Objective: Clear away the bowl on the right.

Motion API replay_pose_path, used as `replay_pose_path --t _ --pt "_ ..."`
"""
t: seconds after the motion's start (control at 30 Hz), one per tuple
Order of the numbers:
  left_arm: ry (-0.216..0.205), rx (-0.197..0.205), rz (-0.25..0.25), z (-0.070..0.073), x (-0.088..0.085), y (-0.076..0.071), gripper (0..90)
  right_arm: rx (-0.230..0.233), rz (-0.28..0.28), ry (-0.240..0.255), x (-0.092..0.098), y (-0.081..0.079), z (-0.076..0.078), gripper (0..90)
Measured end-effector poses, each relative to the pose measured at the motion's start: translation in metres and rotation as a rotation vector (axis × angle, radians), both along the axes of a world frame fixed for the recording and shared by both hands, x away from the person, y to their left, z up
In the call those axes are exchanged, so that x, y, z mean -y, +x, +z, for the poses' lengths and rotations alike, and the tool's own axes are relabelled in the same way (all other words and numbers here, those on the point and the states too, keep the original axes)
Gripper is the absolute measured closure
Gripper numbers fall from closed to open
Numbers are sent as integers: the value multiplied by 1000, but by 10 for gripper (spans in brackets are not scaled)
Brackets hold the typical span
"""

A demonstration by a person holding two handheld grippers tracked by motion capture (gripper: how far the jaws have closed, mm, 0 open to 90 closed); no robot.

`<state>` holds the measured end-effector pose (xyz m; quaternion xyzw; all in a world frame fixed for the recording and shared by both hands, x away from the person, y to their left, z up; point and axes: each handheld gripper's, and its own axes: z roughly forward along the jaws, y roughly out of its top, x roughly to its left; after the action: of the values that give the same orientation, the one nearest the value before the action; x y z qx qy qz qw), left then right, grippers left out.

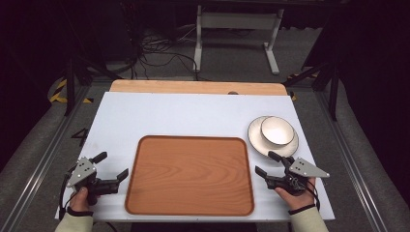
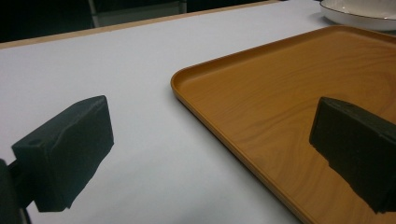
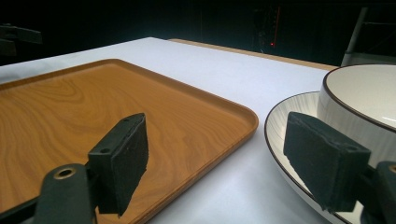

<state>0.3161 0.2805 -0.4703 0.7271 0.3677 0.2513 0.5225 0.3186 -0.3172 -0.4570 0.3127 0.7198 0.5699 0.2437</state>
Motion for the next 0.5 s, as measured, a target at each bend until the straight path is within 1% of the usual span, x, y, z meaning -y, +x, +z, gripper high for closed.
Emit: replay_pose_path --t 0.23,0.33,0.4,0.5 --pt "0 0 1 0 0 0 4 -3 4 3 0 0 0 235" --pt "2 4 1 0 0 0 4 -10 15 11 1 1 0 257" --pt "2 4 1 0 0 0 4 -14 22 8 1 2 0 284" --pt "2 4 1 0 0 0 4 -12 31 -2 0 2 0 301"
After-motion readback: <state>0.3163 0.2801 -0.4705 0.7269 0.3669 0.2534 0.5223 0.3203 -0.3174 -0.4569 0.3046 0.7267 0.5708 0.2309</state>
